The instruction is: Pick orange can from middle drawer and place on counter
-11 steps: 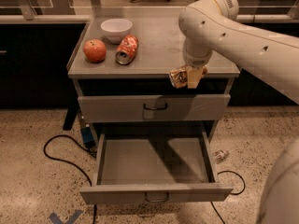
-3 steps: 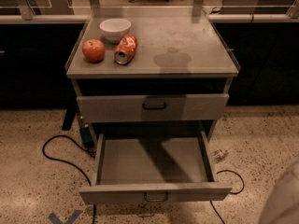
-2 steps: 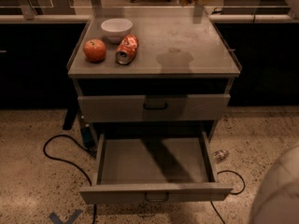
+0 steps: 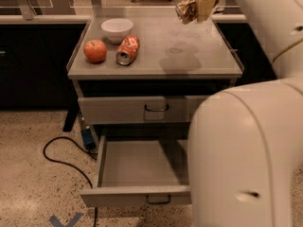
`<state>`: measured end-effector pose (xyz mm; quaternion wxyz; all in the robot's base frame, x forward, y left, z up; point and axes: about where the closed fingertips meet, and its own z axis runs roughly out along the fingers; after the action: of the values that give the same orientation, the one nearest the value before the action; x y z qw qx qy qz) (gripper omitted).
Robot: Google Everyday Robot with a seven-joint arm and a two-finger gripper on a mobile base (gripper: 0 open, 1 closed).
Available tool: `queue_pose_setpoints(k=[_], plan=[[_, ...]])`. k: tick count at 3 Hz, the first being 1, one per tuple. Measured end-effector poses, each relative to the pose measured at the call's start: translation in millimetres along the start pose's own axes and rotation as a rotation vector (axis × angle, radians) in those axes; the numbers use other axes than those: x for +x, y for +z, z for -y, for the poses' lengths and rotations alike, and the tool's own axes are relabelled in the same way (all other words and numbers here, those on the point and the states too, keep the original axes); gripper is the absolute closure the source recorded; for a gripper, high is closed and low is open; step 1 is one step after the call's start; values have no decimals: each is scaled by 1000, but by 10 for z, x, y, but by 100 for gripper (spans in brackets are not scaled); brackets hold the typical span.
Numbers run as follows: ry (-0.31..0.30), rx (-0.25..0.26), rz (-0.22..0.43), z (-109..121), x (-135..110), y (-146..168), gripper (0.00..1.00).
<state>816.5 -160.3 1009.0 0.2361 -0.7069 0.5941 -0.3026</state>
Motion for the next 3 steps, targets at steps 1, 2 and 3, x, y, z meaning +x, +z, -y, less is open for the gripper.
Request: queue_pose_setpoints(k=[1, 2, 3], plan=[[-29, -47, 52, -63, -92, 700, 100], [-29, -47, 52, -64, -92, 700, 100], [-2, -103, 122, -308, -103, 787, 100]])
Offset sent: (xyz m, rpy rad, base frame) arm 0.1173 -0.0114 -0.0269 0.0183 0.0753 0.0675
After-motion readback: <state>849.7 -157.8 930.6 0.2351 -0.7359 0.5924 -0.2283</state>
